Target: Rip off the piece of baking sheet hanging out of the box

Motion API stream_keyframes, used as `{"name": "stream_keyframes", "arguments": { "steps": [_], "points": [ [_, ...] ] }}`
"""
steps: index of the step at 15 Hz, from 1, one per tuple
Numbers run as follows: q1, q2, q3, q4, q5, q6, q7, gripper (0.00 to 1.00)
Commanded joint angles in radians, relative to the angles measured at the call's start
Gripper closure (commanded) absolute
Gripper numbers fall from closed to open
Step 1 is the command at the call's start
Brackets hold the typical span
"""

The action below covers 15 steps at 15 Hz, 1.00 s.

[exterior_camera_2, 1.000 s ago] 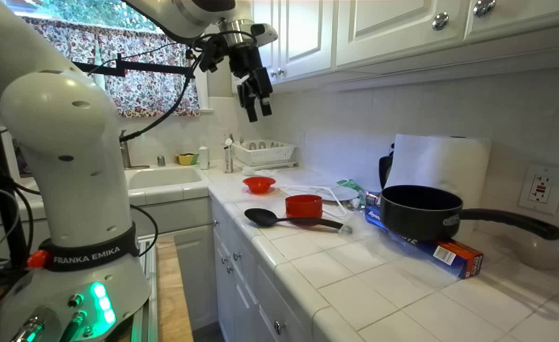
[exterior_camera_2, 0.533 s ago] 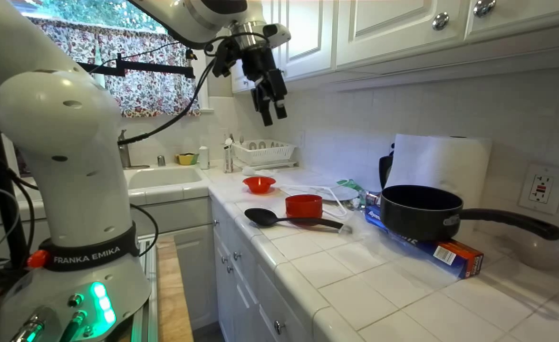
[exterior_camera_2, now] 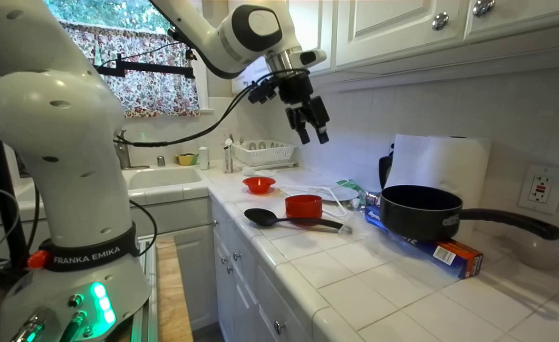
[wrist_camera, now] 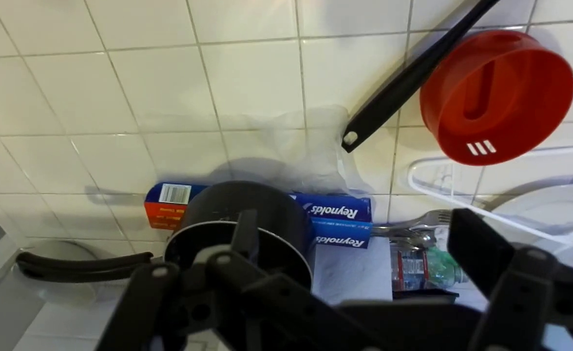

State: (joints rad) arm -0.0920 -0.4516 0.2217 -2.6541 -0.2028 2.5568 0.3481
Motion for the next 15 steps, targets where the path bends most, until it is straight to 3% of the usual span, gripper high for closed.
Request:
{"name": "stream_keyframes", "arguments": {
  "steps": [1,9,10,15],
  "points": [
    [0.002,0.122,-0.042,0.012,-0.006,0.152,-0.042,0.0],
    [0.0,0.321,-0.083,0.041,-0.023,0.296,-0.096,0.0],
    [0.014,0.264,-0.084,0.01,-0.002,0.27,-0.082,0.0],
    [0.018,0.276,-0.091,0.014,-0.002,0.272,-0.083,0.0]
  ]
}}
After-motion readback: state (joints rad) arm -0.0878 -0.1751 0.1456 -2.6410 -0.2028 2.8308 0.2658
